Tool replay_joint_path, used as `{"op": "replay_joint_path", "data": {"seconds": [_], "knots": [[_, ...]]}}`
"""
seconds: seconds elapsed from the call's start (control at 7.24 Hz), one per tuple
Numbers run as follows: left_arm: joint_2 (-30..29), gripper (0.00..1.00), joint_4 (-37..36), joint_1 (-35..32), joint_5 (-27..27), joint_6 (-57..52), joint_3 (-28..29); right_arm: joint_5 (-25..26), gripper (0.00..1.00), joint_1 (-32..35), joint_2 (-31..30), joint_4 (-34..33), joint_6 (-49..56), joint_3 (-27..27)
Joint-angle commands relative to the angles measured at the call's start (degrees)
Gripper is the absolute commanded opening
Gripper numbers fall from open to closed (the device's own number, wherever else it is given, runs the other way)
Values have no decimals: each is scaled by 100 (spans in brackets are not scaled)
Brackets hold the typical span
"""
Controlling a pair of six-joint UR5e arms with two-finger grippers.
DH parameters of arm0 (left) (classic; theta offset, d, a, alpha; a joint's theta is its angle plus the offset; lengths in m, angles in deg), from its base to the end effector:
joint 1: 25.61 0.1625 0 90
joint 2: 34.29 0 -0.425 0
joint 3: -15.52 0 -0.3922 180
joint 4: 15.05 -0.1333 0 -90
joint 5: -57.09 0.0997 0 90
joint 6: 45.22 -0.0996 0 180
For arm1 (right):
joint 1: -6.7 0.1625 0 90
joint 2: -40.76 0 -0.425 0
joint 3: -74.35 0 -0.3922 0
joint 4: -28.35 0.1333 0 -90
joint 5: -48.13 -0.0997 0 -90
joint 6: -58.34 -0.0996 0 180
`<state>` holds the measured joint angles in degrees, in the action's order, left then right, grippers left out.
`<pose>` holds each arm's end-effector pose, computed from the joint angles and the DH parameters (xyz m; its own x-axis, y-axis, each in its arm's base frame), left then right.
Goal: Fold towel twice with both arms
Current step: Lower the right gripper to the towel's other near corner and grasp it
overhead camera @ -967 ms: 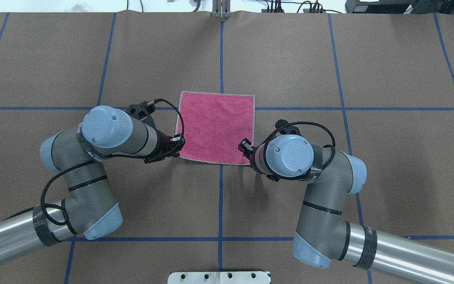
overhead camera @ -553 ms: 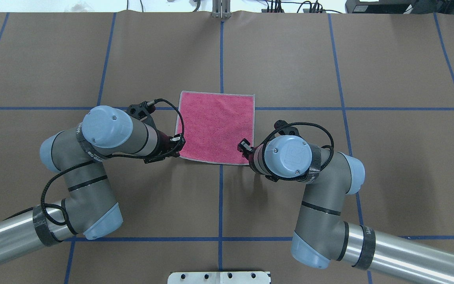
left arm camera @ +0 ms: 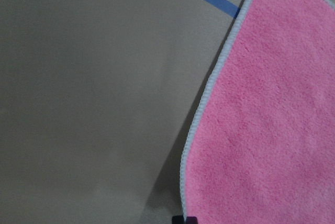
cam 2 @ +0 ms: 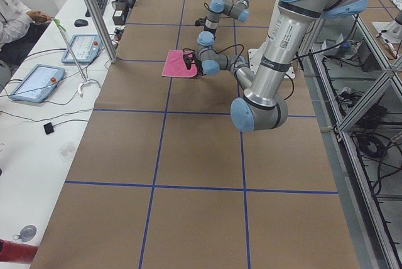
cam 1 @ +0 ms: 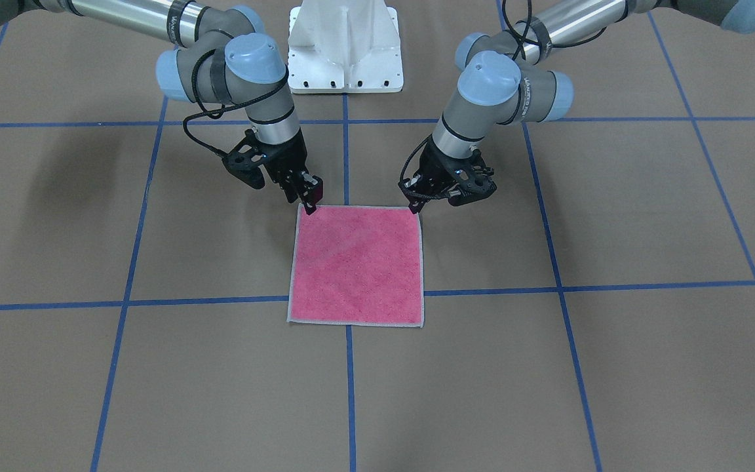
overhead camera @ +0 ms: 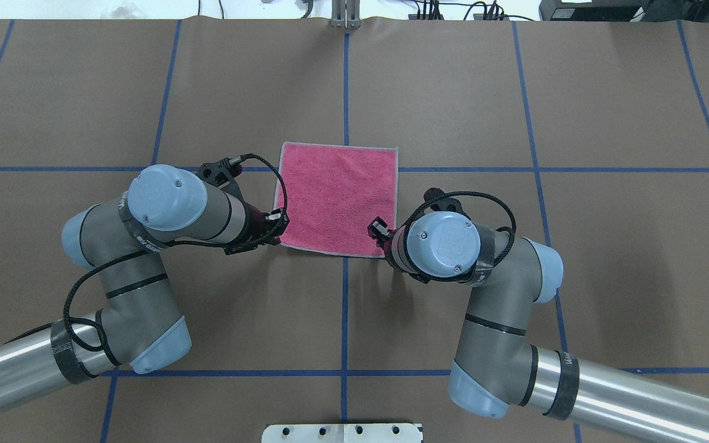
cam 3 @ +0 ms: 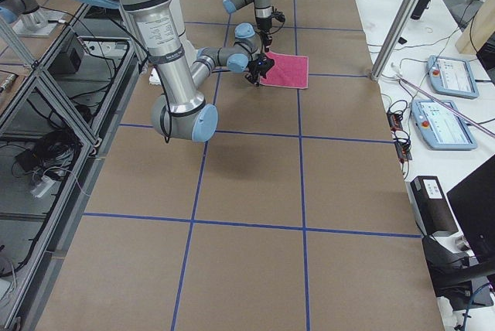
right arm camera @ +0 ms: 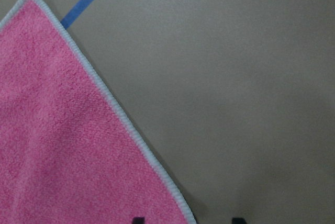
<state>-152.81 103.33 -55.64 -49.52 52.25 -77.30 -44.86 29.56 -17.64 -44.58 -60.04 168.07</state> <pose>0.5281 -0.4264 0.2940 0.3983 -0.3741 -0.8375 0.3203 0.9123 -0.2552 -0.5790 -0.3831 0.2795 0.3285 0.6536 0.6818 -0.5751 0.7110 -0.4045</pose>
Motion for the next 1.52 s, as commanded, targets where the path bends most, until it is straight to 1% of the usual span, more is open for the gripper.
{"op": "replay_joint_path", "data": {"seconds": [0.0,0.14,0.28,0.41,0.69,1.11,1.24,1.38], "knots": [[5,0,1,-3,0,0,9,44,57,-9,126,-11,-36,-170],[5,0,1,-3,0,0,9,44,51,-9,126,-11,-36,-161],[5,0,1,-3,9,0,9,44,43,-1,92,-11,-36,-92],[5,0,1,-3,0,0,9,44,41,0,65,-11,-27,-82],[5,0,1,-3,0,0,9,44,32,8,-5,-19,-27,49],[5,0,1,-3,9,0,9,44,32,8,-58,-11,-27,102],[5,0,1,-3,0,0,9,44,27,8,-49,-11,-27,102],[5,0,1,-3,0,0,9,44,13,8,-49,-11,-36,102]]}}
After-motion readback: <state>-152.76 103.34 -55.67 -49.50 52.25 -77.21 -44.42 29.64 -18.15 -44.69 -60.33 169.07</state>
